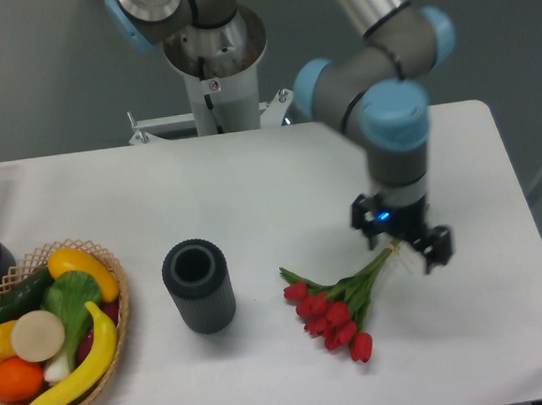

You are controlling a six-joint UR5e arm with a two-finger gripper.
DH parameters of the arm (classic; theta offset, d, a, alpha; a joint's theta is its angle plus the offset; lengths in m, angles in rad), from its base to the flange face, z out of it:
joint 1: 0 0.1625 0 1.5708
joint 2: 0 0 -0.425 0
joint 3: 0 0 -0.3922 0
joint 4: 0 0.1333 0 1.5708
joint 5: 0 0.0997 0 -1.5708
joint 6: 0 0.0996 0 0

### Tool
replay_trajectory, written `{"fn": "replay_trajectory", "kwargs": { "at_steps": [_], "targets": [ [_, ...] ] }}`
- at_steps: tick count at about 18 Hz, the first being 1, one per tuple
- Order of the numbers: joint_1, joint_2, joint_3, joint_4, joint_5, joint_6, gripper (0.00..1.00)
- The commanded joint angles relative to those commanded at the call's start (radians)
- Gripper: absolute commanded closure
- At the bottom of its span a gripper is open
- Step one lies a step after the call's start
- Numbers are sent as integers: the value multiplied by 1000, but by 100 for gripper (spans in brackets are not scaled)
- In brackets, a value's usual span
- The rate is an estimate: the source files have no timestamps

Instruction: Place the flowers on the table

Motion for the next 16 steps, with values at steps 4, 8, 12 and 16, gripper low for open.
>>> {"fn": "replay_trajectory", "kwargs": {
  "at_steps": [4,8,12,16],
  "targets": [
    [75,58,9,-84,-78,124,0],
    [153,129,-2,-208,-88,302,0],
    [252,193,-21,-333,-91,578,0],
    [310,227,-46,-365,-118,654,0]
  ]
}}
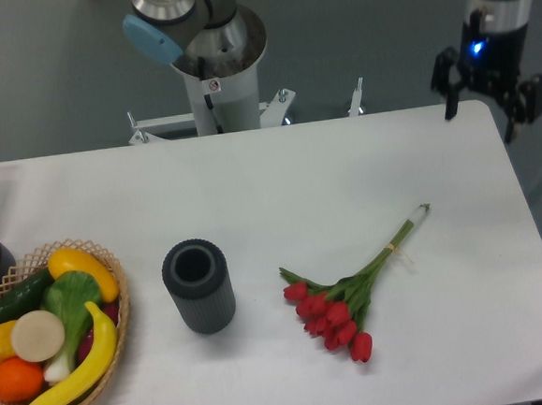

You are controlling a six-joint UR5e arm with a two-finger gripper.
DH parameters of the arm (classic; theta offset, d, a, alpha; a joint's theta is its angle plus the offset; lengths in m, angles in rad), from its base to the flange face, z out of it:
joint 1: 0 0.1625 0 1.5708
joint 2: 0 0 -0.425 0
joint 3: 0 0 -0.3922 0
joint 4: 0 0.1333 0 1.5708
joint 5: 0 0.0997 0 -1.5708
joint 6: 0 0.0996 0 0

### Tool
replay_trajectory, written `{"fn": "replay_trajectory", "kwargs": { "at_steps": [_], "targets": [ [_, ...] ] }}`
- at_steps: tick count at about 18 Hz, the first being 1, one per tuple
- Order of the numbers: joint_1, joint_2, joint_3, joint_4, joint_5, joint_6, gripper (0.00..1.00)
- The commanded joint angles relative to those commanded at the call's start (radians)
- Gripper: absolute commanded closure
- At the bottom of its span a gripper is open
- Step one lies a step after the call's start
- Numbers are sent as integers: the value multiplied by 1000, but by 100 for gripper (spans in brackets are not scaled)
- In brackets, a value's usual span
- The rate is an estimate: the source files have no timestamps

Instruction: Place the flowers on the table

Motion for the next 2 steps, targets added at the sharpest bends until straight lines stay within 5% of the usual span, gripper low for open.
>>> {"fn": "replay_trajectory", "kwargs": {
  "at_steps": [2],
  "targets": [
    [8,3,-6,0,-19,0,0]
  ]
}}
